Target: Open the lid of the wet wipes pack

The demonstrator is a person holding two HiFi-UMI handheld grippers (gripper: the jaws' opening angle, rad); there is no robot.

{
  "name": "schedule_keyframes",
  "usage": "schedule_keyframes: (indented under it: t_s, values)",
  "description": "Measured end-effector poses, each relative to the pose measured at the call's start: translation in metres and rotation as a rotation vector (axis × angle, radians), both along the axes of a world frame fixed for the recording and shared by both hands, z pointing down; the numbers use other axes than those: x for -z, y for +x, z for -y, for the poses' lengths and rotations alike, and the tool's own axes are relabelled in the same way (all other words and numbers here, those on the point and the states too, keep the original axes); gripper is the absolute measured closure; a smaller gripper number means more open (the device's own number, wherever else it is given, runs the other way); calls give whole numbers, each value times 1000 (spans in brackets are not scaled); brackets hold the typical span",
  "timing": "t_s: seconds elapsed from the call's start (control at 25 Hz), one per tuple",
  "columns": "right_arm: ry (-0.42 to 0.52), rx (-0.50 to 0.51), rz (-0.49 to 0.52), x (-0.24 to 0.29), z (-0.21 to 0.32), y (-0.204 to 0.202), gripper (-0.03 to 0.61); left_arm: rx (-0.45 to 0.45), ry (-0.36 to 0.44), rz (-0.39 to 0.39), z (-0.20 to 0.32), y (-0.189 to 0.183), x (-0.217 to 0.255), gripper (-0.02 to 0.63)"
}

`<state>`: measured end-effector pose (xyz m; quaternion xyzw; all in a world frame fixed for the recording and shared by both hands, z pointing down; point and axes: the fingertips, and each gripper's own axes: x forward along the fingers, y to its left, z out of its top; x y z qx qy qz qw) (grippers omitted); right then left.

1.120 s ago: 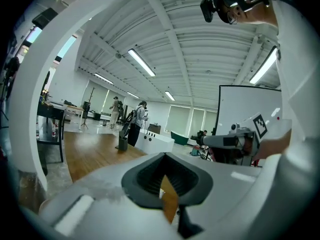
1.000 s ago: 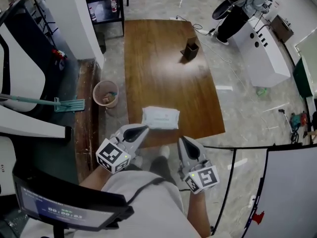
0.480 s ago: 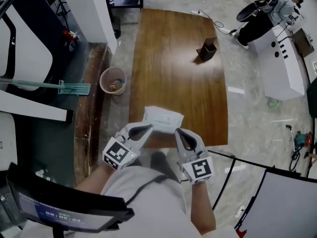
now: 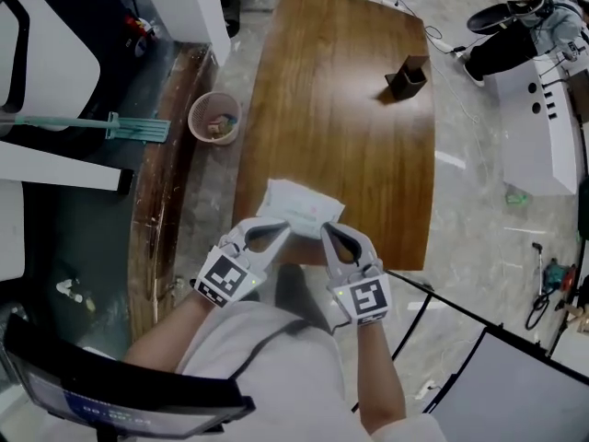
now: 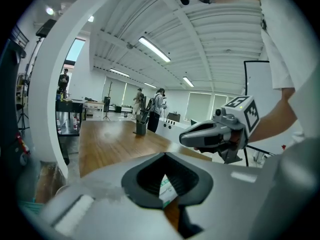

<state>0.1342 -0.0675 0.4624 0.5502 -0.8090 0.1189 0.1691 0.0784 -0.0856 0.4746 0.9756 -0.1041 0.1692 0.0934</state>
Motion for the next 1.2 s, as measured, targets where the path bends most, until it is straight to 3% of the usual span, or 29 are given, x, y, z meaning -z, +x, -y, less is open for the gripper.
schedule_keyframes:
  t_s: [0.28, 0.68, 1.2]
  values:
    - [-85, 106, -41, -34, 4, -9, 561, 65, -36, 53, 2, -2, -36, 609]
    - [-150, 244, -51, -77, 24, -18, 473, 168, -80, 109, 7, -6, -77, 607]
    - [-225, 394, -146, -121, 29, -18, 334, 197, -113, 170, 8, -6, -117, 600]
